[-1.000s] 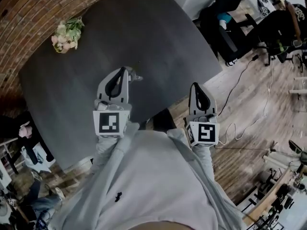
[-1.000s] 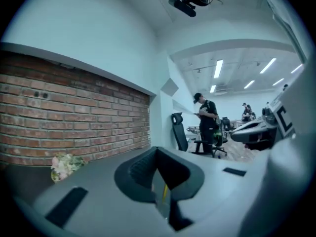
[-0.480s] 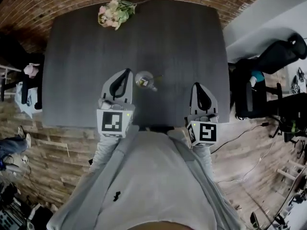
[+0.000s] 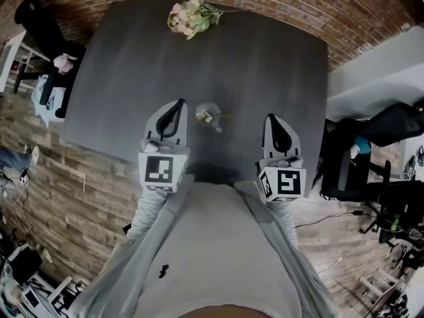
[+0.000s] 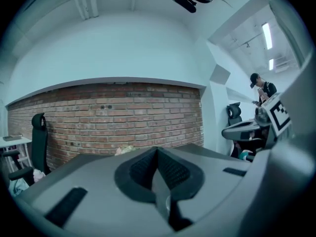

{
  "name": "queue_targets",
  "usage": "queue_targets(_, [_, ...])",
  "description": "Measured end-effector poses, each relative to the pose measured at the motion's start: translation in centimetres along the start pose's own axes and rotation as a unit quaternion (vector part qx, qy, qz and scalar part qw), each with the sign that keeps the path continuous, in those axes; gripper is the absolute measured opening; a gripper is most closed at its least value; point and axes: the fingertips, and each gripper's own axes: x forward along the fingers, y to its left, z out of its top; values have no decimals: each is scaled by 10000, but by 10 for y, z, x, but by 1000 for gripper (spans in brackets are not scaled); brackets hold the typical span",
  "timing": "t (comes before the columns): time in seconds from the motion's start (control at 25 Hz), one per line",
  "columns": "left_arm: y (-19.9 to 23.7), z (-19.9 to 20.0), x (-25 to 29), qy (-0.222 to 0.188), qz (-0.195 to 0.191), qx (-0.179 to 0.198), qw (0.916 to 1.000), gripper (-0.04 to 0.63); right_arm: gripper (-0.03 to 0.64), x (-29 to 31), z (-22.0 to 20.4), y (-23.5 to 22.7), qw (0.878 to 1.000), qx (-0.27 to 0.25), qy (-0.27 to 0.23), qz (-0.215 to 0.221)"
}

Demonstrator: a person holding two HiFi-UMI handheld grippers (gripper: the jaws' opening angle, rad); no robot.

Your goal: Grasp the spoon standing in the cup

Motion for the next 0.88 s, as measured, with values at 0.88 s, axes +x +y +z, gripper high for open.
queue_targets(0.88, [7, -18, -5, 273, -167, -196, 9993, 18, 15, 15, -8, 27, 9993, 242, 200, 187])
